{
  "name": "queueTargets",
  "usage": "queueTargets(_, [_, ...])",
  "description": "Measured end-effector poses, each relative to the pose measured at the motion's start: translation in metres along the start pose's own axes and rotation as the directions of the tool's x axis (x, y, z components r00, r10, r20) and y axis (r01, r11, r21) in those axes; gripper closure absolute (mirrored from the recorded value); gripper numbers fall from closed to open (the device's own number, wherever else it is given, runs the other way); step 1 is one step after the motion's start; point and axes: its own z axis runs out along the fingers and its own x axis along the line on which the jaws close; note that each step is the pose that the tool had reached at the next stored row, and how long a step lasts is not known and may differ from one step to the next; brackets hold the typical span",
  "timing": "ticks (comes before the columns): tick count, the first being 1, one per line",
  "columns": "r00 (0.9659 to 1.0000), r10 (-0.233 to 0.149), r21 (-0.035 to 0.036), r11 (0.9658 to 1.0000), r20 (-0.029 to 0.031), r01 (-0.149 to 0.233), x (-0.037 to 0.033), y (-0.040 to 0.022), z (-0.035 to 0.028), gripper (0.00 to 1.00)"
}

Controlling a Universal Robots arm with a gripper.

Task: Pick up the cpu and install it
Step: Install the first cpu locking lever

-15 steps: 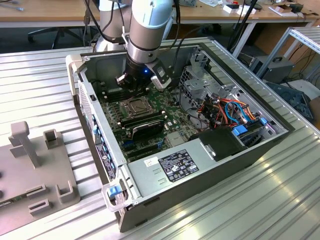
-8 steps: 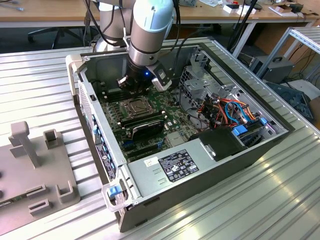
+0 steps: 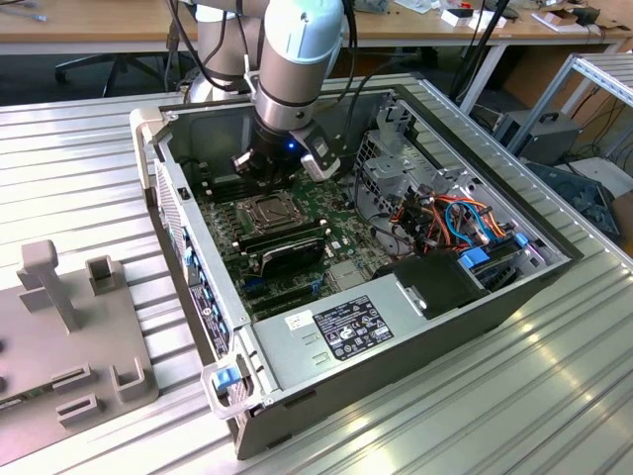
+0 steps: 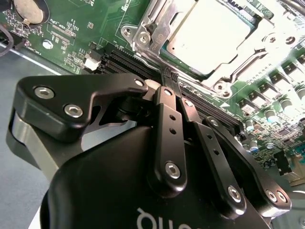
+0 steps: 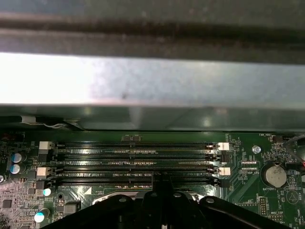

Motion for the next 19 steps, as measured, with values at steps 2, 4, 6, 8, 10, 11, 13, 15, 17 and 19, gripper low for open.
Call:
queueTargets(2, [1.0,0.0,0.0004,1.0,-0.0001,0.0,-0.0004,0.0,0.0001,0.89])
queueTargets(4, [1.0,0.0,0.0014,1.0,0.0,0.0,-0.0006,0.0,0.0002,0.89])
queueTargets(6, [1.0,0.0,0.0016,1.0,-0.0002,0.0,-0.0007,0.0004,0.0002,0.89])
queueTargets(8, [1.0,0.0,0.0006,1.0,0.0003,0.0,-0.0007,0.0016,0.0008,0.89])
queueTargets(10, [1.0,0.0,0.001,1.0,0.0002,0.0,-0.0007,0.002,0.0009,0.89])
queueTargets(11, [1.0,0.0,0.0013,1.0,0.0,0.0,-0.0007,0.002,0.001,0.89])
queueTargets(13, [1.0,0.0,0.0016,1.0,-0.0001,0.0,-0.0007,0.002,0.0011,0.89])
queueTargets(15, [1.0,0.0,0.0017,1.0,-0.0001,0.0,-0.0008,0.002,0.0011,0.89])
queueTargets(17, [1.0,0.0,0.0016,1.0,-0.0009,0.0,-0.0011,0.002,0.001,0.89])
queueTargets(19, [1.0,0.0,0.0017,1.0,-0.0022,0.0,-0.0013,0.0021,0.0006,0.89])
